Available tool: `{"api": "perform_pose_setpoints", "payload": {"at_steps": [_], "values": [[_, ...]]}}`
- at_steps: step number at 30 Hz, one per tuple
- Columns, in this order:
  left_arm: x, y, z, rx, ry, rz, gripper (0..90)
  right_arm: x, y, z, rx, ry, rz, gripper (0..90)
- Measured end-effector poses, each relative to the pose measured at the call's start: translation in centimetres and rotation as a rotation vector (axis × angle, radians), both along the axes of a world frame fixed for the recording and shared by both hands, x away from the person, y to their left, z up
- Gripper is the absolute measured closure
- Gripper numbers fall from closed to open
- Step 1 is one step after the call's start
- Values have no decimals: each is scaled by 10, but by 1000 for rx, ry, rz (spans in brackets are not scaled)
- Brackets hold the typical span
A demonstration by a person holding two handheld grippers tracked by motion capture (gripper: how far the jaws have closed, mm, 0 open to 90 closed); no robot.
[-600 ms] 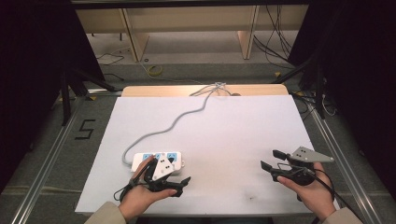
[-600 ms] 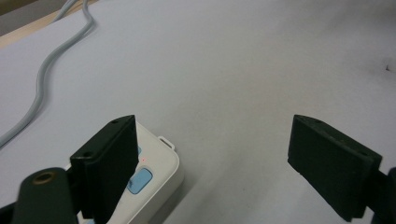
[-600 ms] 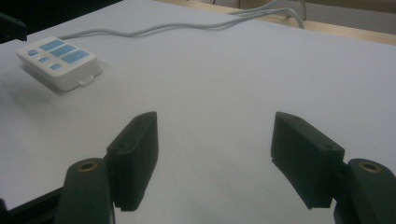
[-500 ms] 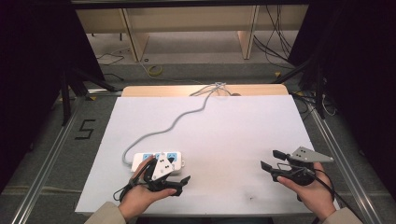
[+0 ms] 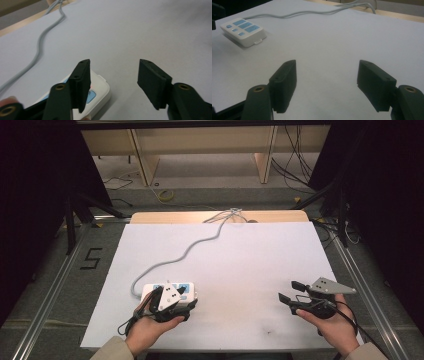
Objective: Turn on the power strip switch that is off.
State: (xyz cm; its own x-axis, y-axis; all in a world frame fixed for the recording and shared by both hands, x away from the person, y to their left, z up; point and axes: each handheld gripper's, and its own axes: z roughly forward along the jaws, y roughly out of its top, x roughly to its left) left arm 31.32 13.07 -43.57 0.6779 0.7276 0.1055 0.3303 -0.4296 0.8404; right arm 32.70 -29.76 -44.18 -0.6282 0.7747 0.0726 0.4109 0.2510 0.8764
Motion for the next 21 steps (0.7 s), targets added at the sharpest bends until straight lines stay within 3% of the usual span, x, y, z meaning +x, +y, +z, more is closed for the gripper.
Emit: {"api": "perform_pose_setpoints", "payload": {"at_steps": [1,6,7,9,15,21], "values": [[0,1,1,3,-7,6,525,0,0,0,1,0,1,326],[1,5,3,9,-10,29,620,0,1,0,0,0,1,325],[1,6,4,11,-10,34,688,0,1,0,-1,0,1,326],[2,8,5,14,-14,40,713,0,1,0,-2,-1,2,325],[4,15,10,11,10,59,881,0,1,0,-6,5,4,325],[5,20,14,24,20,71,896,0,1,0,-8,7,5,325]]}}
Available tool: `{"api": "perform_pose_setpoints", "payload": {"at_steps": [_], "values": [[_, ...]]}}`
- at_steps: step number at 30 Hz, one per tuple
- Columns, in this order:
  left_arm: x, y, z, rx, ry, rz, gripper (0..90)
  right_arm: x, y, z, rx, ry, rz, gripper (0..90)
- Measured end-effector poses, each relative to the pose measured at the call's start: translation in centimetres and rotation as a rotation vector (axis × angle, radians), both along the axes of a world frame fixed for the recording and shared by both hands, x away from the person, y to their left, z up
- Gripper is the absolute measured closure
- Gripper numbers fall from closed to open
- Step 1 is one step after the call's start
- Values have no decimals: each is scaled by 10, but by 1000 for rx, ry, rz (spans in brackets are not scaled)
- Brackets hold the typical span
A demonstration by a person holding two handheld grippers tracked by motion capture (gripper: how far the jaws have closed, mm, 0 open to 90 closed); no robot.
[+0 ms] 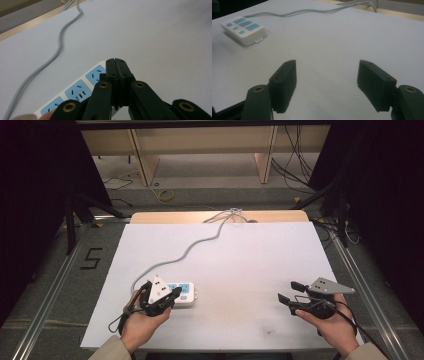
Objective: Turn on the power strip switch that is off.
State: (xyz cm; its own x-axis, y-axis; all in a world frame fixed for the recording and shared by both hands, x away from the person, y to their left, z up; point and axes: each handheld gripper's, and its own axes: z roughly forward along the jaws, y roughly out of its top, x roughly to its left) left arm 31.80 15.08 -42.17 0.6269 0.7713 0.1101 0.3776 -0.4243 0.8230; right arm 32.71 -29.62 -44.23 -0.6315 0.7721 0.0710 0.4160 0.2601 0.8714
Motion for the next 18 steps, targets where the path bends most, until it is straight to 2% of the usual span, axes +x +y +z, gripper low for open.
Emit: {"api": "perform_pose_setpoints", "payload": {"at_steps": [8,18], "values": [[1,3,3,32,28,16,897,0,0,0,-2,-1,2,325],[5,11,5,42,53,48,897,0,1,0,-2,1,2,324]]}}
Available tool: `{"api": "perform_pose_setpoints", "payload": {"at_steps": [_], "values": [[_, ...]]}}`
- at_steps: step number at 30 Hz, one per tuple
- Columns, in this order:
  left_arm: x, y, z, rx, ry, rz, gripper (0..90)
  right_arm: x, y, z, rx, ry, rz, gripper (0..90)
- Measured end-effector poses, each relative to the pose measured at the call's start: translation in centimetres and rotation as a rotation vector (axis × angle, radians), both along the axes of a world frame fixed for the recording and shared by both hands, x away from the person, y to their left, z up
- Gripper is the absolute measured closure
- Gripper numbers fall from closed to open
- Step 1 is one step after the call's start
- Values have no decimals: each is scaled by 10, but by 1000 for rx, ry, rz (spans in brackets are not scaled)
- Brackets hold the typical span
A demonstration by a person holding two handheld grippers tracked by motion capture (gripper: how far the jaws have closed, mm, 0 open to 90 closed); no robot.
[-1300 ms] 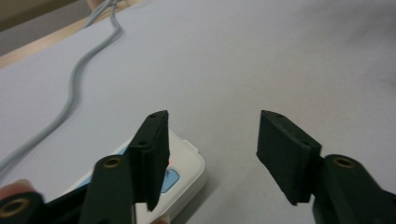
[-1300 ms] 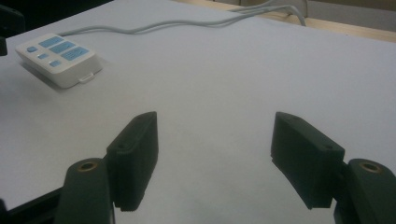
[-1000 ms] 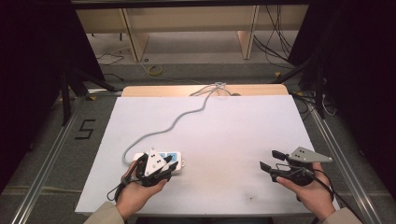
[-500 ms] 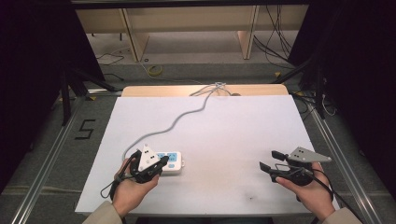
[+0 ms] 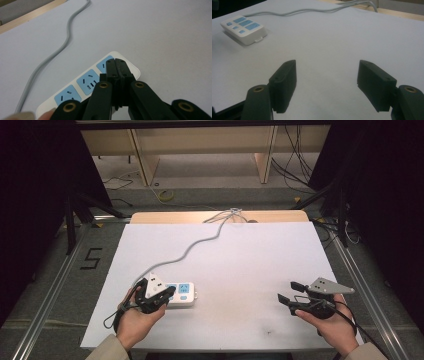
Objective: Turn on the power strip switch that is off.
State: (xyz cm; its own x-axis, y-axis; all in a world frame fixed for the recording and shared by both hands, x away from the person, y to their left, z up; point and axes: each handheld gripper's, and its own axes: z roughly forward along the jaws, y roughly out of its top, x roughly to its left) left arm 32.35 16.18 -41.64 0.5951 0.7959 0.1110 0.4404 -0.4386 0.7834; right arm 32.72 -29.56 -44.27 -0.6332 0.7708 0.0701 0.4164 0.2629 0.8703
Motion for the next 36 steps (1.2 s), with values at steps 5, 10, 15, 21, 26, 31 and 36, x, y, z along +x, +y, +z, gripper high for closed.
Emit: {"api": "perform_pose_setpoints", "payload": {"at_steps": [5,10,15,21,26,31,36], "values": [[1,4,2,6,6,25,898,0,0,0,0,0,0,324],[3,10,3,14,24,41,898,0,0,0,-1,0,1,324],[7,16,2,24,52,61,898,0,0,0,-2,0,1,323],[12,24,1,36,66,93,898,0,1,0,-3,-1,4,323],[15,29,1,46,86,111,898,0,1,0,-2,-1,4,323],[16,33,0,54,99,129,898,0,1,0,-3,-2,6,323],[18,35,-1,67,111,138,898,0,1,0,-4,-1,4,322]]}}
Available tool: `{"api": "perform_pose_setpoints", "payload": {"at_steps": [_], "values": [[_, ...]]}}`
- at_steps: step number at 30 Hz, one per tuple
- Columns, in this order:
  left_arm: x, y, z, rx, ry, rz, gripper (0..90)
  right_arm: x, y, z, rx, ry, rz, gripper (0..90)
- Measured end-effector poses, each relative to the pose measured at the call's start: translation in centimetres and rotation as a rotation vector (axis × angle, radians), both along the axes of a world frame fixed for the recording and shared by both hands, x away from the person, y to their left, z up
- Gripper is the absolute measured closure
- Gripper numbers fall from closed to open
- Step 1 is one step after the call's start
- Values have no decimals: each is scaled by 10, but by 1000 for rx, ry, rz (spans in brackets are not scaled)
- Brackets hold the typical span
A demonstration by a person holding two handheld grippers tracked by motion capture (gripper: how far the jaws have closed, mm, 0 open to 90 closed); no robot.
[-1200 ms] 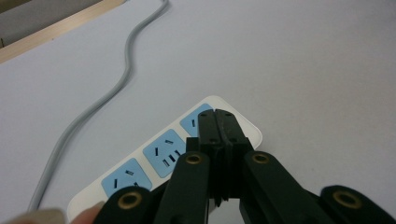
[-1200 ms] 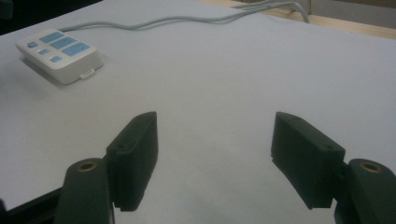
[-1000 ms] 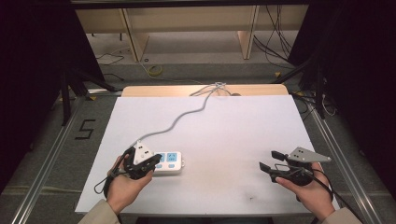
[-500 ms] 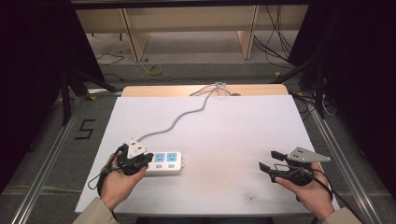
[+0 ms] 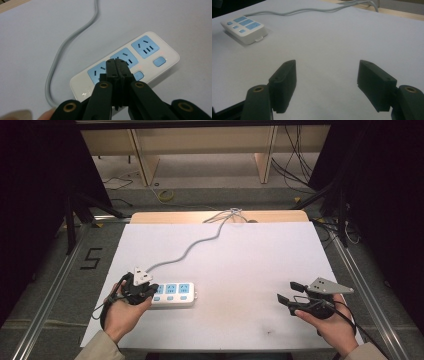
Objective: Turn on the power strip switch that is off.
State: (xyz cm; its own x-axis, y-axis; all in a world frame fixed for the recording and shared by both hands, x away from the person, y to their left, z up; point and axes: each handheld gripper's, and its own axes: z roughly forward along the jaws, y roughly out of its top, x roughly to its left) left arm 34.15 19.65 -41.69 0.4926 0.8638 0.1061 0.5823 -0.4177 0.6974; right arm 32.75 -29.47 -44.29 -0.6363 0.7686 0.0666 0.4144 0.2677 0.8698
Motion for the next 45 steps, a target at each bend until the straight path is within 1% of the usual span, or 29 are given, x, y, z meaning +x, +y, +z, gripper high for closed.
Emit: {"api": "perform_pose_setpoints", "payload": {"at_steps": [4,7,15,23,25,34,45], "values": [[1,1,-1,13,14,5,898,0,0,0,0,-1,1,323],[2,2,-1,23,15,7,898,0,0,0,-1,0,2,323],[5,4,-4,49,41,14,898,0,0,0,-3,0,3,323],[9,2,-8,70,61,9,898,0,0,0,-6,1,3,323],[9,1,-9,69,65,7,898,0,0,0,-6,1,3,323],[13,-1,-12,92,101,-6,898,0,1,0,-7,1,3,323],[18,-5,-16,107,151,-17,898,0,1,0,-9,2,3,323]]}}
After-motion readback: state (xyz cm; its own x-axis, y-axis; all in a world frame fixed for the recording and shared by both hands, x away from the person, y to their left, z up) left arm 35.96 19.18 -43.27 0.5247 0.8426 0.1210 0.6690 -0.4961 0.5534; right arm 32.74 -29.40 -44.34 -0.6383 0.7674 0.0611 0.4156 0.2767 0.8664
